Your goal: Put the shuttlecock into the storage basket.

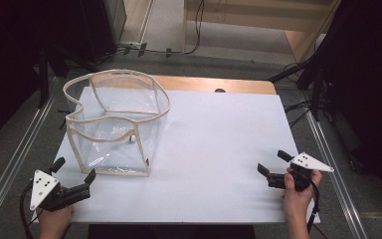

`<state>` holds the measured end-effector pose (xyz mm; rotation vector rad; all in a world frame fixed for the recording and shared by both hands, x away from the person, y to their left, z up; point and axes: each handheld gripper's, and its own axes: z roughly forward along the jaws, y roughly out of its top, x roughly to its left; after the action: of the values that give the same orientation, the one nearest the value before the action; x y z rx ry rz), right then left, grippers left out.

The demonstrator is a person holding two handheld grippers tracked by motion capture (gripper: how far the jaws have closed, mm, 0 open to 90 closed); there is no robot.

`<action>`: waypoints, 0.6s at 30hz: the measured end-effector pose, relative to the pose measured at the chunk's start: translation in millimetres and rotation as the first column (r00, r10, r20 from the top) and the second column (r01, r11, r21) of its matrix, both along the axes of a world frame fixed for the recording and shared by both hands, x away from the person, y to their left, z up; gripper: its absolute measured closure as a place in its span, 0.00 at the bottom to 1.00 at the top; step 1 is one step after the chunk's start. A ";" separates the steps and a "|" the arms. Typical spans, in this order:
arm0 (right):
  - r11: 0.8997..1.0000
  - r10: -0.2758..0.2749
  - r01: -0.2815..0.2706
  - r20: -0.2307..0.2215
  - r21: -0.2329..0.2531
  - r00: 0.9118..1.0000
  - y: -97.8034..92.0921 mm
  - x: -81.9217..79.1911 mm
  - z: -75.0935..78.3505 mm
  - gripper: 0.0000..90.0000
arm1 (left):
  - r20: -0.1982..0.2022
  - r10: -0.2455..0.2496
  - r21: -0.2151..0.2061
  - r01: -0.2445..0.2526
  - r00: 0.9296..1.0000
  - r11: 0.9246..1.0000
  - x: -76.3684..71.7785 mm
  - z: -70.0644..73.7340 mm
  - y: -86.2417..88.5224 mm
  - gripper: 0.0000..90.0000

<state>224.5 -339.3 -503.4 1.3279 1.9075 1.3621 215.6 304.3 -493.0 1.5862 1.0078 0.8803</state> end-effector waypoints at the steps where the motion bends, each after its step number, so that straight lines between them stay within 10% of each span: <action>1: 1.000 0.001 -0.001 -0.001 -0.002 1.000 -0.7 -0.6 -0.3 0.00 | 0.000 0.001 -0.001 -0.001 1.000 1.000 0.0 0.0 0.0 0.00; 18: 1.000 -0.023 0.023 -0.002 -0.005 1.000 -12.4 -11.0 -3.6 0.00 | 0.000 0.000 0.000 0.000 1.000 1.000 -0.1 0.0 0.0 0.00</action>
<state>213.6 -351.7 -507.0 1.3450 1.8909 1.3441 215.5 304.3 -493.0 1.5861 1.0075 0.8804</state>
